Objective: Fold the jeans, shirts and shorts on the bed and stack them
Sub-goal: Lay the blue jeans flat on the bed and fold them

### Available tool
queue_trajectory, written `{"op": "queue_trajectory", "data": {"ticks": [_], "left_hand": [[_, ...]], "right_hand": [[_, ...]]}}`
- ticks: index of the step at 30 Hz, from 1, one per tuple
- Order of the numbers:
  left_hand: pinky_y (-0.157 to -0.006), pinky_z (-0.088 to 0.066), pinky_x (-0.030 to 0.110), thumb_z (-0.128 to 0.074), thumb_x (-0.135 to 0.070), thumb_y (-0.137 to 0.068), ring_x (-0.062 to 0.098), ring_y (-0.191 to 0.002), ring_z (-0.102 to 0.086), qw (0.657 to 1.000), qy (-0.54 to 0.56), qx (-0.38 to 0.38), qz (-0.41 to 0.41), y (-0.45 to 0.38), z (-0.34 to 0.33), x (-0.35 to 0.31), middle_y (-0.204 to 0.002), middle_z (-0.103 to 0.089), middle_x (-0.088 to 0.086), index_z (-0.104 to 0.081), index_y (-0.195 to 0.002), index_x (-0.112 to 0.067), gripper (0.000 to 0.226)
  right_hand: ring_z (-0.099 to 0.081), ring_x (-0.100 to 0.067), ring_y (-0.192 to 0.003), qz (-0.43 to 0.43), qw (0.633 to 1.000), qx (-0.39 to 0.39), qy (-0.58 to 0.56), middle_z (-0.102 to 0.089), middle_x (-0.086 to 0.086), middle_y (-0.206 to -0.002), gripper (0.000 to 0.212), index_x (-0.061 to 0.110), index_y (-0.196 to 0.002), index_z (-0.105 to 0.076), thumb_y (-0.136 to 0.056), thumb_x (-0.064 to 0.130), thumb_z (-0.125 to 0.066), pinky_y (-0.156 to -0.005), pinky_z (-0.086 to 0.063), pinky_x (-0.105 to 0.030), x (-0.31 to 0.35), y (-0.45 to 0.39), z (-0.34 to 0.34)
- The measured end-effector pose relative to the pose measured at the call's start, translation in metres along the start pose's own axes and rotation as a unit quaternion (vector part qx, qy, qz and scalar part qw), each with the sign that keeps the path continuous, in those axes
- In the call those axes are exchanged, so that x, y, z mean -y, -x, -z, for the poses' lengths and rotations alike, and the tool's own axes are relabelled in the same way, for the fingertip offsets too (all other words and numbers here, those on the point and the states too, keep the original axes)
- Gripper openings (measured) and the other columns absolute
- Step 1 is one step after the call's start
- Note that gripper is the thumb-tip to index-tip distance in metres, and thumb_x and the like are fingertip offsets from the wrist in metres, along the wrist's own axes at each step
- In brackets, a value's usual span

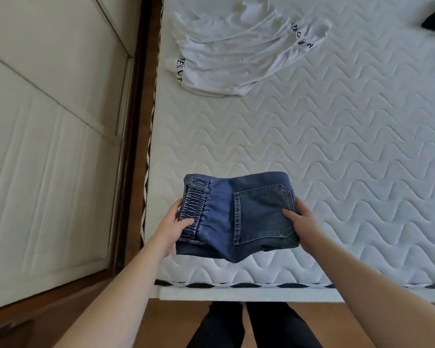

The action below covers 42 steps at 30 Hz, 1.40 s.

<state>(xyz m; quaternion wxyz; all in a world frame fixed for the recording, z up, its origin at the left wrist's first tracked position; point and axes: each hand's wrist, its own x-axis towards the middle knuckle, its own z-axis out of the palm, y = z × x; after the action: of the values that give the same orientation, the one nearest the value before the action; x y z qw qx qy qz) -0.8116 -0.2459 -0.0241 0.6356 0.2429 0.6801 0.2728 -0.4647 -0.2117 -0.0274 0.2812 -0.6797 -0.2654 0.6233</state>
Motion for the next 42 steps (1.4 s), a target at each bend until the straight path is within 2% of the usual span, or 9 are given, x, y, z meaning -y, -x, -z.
{"op": "queue_trajectory", "data": {"ticks": [6, 10, 13, 16, 20, 25, 32, 36, 42], "left_hand": [[-0.081, -0.055, 0.035, -0.065, -0.008, -0.091, 0.020, -0.112, -0.063, 0.997, 0.015, -0.074, -0.021, -0.067, 0.014, 0.037, -0.124, -0.062, -0.003, -0.049, -0.124, -0.047, 0.054], [-0.066, -0.059, 0.034, -0.074, -0.023, -0.085, 0.022, -0.100, -0.068, 0.987, 0.093, -0.116, 0.053, -0.085, 0.008, 0.064, -0.123, -0.062, 0.004, -0.042, -0.134, -0.026, 0.059], [-0.090, -0.055, 0.045, -0.084, -0.042, -0.062, 0.024, -0.103, -0.068, 0.990, 0.032, -0.082, 0.108, -0.079, 0.012, 0.093, -0.121, -0.067, 0.007, -0.048, -0.129, -0.017, 0.080], [-0.098, -0.051, 0.049, -0.084, -0.045, -0.059, 0.024, -0.106, -0.067, 0.992, -0.006, -0.074, 0.101, -0.077, 0.013, 0.109, -0.120, -0.068, 0.006, -0.052, -0.127, -0.020, 0.079], [-0.097, -0.050, 0.044, -0.079, -0.038, -0.078, 0.017, -0.107, -0.064, 0.993, -0.024, -0.106, 0.056, -0.081, 0.013, 0.113, -0.117, -0.068, -0.003, -0.052, -0.127, -0.026, 0.058], [-0.065, -0.059, 0.033, -0.076, -0.042, -0.081, 0.016, -0.097, -0.068, 0.985, -0.073, -0.156, 0.017, -0.075, 0.005, 0.125, -0.105, -0.070, -0.009, -0.058, -0.112, -0.033, 0.036], [-0.091, -0.047, 0.037, -0.076, -0.052, -0.076, 0.020, -0.109, -0.053, 0.921, -0.306, -0.232, -0.069, -0.071, 0.005, 0.119, -0.123, -0.053, 0.003, -0.041, -0.138, -0.016, 0.080], [-0.104, -0.041, 0.039, -0.064, -0.056, -0.084, 0.022, -0.125, -0.047, 0.906, -0.338, -0.208, -0.147, -0.082, 0.010, 0.091, -0.137, -0.049, 0.007, -0.038, -0.143, -0.016, 0.076], [-0.087, -0.041, 0.030, -0.076, -0.051, -0.077, 0.024, -0.118, -0.057, 0.958, -0.225, -0.178, -0.008, -0.132, 0.004, 0.039, -0.134, -0.057, 0.005, -0.041, -0.141, -0.015, 0.081]], "right_hand": [[-0.062, -0.017, -0.111, 0.003, 0.999, 0.009, 0.050, -0.064, 0.009, -0.125, 0.045, 0.048, -0.134, -0.048, -0.097, 0.024, -0.059, -0.098, -0.052, -0.042, -0.040, -0.074, -0.006], [-0.058, -0.021, -0.116, -0.071, 0.994, 0.022, 0.081, -0.053, -0.001, -0.137, 0.071, 0.030, -0.149, -0.027, -0.091, 0.044, -0.064, -0.099, -0.050, -0.045, -0.077, -0.089, -0.006], [-0.061, -0.006, -0.100, -0.100, 0.990, 0.034, 0.096, -0.059, 0.006, -0.124, 0.079, 0.032, -0.133, -0.040, -0.069, 0.057, -0.079, -0.071, -0.055, -0.021, -0.100, -0.082, -0.011], [-0.059, -0.006, -0.093, -0.058, 0.978, 0.020, 0.199, -0.058, 0.018, -0.109, 0.097, 0.039, -0.126, -0.039, -0.047, 0.072, -0.084, -0.075, -0.052, -0.022, -0.111, -0.082, -0.019], [-0.058, -0.017, -0.102, -0.005, 0.969, 0.012, 0.247, -0.059, 0.009, -0.115, 0.084, 0.028, -0.129, -0.043, -0.060, 0.043, -0.090, -0.087, -0.050, -0.036, -0.119, -0.096, -0.017], [-0.061, -0.014, -0.102, 0.045, 0.966, 0.003, 0.256, -0.063, 0.016, -0.108, 0.060, 0.031, -0.120, -0.050, -0.071, 0.034, -0.085, -0.084, -0.048, -0.032, -0.123, -0.097, -0.002], [-0.057, -0.024, -0.109, 0.031, 0.945, -0.061, 0.319, -0.053, -0.003, -0.125, 0.089, 0.022, -0.143, -0.035, -0.072, 0.047, -0.082, -0.092, -0.051, -0.046, -0.124, -0.087, -0.004], [-0.051, -0.019, -0.117, 0.058, 0.948, -0.080, 0.302, -0.043, -0.003, -0.137, 0.090, 0.027, -0.149, -0.026, -0.077, 0.052, -0.075, -0.102, -0.047, -0.047, -0.113, -0.082, -0.011], [-0.039, -0.024, -0.137, 0.077, 0.952, -0.076, 0.287, -0.033, -0.002, -0.153, 0.087, 0.036, -0.152, -0.016, -0.084, 0.054, -0.067, -0.111, -0.036, -0.045, -0.078, -0.104, -0.033]]}}
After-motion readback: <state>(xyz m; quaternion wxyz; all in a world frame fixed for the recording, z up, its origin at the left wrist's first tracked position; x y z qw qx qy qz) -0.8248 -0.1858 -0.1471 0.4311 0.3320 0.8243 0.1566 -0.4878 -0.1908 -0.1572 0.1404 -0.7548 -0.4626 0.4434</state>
